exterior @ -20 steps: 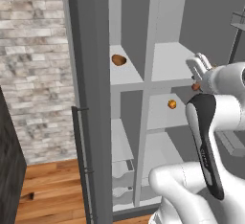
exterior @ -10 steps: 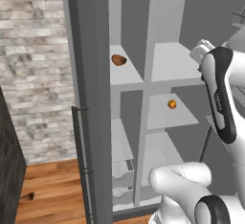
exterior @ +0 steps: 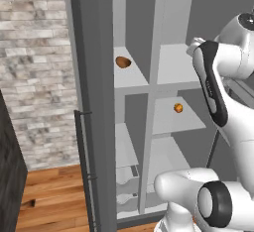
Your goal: Pick up the frozen chicken drumstick from the freezer, place it on any shelf in the fridge, and close the fridge and freezer doors when done.
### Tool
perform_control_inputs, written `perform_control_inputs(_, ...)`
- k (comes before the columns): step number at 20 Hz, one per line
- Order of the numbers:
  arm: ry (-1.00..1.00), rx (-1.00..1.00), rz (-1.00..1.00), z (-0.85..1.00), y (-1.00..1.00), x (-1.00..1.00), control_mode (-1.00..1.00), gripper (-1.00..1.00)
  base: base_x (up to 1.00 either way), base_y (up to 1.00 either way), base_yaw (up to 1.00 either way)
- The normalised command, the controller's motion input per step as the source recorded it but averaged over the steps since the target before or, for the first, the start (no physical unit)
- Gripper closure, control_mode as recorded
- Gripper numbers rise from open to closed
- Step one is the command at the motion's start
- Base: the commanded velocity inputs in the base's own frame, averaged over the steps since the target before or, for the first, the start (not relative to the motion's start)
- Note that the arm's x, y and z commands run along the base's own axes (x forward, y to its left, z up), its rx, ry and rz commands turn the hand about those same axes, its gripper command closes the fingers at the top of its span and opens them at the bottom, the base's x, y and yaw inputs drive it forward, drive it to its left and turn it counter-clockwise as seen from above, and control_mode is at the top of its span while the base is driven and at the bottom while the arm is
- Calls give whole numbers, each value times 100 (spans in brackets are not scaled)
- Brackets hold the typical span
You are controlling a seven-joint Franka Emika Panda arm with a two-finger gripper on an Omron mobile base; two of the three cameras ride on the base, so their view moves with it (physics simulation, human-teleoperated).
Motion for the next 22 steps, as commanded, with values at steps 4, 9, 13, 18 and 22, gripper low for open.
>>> perform_control_inputs(4,0,-5,10,-1,-19,87,-100,100,0,0,0)
perform_control_inputs(9,8,0,14,-15,-48,85,-100,100,0,0,0)
perform_control_inputs(13,10,0,15,-45,-48,89,-100,100,0,0,0)
perform_control_inputs(18,3,0,9,-42,-29,100,-100,100,0,0,0)
perform_control_inputs(22,2,-1,3,-38,-13,100,-100,-100,0,0,0)
